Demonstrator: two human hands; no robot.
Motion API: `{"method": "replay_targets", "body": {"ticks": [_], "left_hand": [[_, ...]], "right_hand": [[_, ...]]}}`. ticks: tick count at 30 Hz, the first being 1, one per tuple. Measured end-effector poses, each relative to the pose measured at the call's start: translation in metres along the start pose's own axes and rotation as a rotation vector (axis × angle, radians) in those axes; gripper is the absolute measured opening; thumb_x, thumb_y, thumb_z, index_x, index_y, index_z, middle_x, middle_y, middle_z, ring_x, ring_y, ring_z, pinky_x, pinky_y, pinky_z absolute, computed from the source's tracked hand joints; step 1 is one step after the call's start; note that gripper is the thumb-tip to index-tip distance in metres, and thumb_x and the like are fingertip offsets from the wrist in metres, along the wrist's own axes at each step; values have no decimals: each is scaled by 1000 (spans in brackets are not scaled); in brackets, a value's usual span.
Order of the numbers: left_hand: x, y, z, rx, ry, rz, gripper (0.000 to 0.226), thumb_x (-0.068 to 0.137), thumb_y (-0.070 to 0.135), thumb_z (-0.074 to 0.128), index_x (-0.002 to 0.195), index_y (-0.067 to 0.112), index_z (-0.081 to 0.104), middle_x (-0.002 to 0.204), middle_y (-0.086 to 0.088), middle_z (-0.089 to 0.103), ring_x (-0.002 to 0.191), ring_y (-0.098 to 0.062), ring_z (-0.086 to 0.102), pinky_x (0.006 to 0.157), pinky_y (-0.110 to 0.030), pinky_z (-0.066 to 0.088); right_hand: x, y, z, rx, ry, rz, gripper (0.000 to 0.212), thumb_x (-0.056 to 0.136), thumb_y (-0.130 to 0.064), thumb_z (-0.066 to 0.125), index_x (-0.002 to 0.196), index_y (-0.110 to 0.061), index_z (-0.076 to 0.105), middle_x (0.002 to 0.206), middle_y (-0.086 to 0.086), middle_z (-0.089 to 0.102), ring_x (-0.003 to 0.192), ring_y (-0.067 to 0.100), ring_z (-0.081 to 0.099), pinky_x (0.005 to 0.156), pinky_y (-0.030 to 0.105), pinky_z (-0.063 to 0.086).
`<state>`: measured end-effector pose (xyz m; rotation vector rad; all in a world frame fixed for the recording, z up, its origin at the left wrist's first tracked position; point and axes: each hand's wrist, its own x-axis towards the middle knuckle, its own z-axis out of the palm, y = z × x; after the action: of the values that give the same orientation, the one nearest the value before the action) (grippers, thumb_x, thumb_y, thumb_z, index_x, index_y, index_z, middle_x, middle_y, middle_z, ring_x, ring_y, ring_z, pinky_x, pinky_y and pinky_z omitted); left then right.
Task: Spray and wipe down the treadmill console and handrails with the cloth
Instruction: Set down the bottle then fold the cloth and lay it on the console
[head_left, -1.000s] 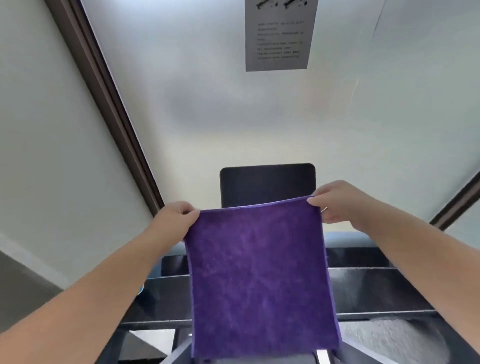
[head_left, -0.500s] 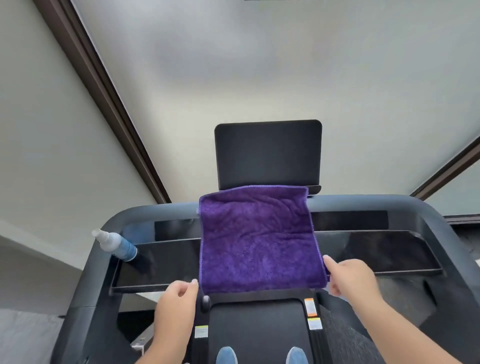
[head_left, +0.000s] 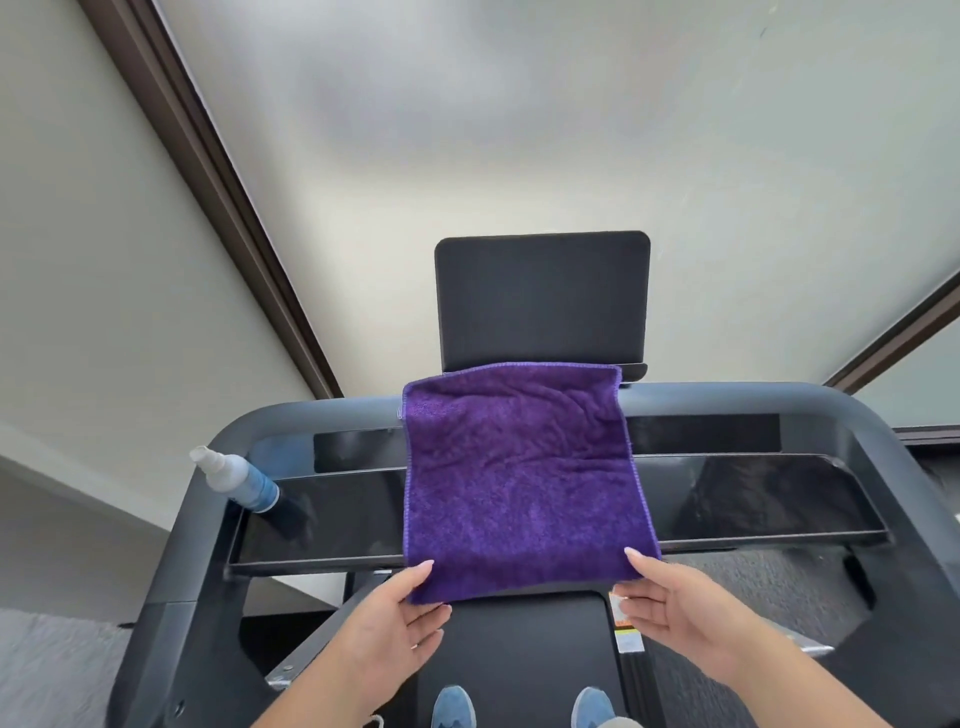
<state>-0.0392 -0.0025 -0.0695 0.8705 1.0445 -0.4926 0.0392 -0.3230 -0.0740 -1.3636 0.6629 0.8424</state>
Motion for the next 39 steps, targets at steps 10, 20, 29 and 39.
{"method": "replay_targets", "body": {"ticks": [10, 20, 29, 39], "left_hand": [[-25, 16, -2, 271, 6, 144, 29, 100, 30, 63, 81, 8, 63, 65, -12, 62, 56, -24, 64, 71, -34, 45], [-78, 26, -9, 57, -137, 54, 26, 75, 5, 52, 49, 1, 50, 38, -10, 37, 26, -23, 39, 40, -30, 38], [-63, 40, -9, -133, -101, -36, 44, 86, 25, 61, 49, 3, 57, 48, -11, 47, 38, -25, 52, 52, -31, 38], [-20, 76, 36, -212, 100, 396, 24, 106, 22, 54, 113, 10, 72, 104, -11, 79, 103, -28, 71, 88, -40, 55]], "right_hand": [[-22, -23, -8, -34, 95, -132, 18, 94, -18, 71, 93, 0, 68, 78, 16, 64, 67, 22, 62, 59, 26, 48], [-92, -50, -18, -66, -54, 36, 31, 48, -12, 85, 55, 3, 59, 53, 17, 51, 37, 26, 51, 34, 26, 39], [-70, -63, 3, 136, -25, 85, 30, 82, -25, 68, 60, -5, 64, 60, 9, 52, 38, 16, 40, 49, 29, 31], [10, -123, 46, 169, 258, -113, 36, 106, -31, 48, 103, -4, 72, 104, 15, 74, 91, 27, 68, 87, 41, 55]]}}
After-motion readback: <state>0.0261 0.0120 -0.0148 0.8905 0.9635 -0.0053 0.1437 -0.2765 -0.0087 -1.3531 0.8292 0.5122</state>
